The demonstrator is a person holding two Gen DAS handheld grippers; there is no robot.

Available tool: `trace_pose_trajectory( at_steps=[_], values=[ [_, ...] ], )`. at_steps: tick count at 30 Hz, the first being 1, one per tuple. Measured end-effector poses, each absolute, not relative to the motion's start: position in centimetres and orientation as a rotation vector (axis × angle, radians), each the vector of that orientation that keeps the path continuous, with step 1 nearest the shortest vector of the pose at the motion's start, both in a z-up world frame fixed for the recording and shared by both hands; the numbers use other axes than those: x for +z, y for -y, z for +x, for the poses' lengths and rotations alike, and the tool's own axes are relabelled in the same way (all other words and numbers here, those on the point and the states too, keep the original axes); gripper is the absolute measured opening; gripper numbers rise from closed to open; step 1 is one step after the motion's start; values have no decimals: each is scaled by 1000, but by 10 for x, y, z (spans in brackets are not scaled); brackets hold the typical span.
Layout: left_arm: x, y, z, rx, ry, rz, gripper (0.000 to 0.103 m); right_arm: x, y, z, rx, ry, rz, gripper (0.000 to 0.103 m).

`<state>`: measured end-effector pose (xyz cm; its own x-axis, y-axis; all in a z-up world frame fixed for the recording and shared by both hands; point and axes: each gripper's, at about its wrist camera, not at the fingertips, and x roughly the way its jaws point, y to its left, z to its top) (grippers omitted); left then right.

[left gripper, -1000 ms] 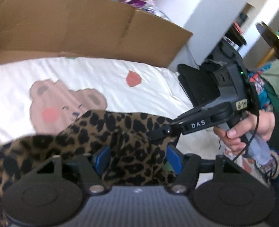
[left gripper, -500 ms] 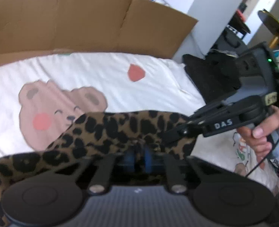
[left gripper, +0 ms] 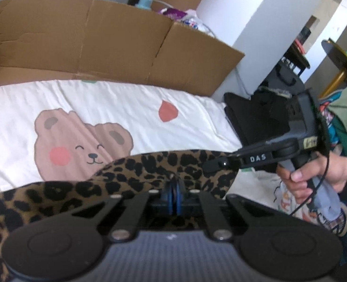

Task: Fold clothes
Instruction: 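Grasp the garment edge with the right tool while the left tool holds it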

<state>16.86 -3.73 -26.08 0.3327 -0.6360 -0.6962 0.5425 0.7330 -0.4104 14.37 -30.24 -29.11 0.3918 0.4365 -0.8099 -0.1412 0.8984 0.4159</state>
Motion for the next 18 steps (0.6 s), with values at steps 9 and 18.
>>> trace_pose_trajectory(
  at_steps=[9,18],
  values=[
    [-243,15,158,-728,-940,-186,4,-282,339,128,285,-1092,318,0],
    [-234,-11,150,-665,-948,-216,3,-277,382,106,167,-1085,357,0]
  ],
)
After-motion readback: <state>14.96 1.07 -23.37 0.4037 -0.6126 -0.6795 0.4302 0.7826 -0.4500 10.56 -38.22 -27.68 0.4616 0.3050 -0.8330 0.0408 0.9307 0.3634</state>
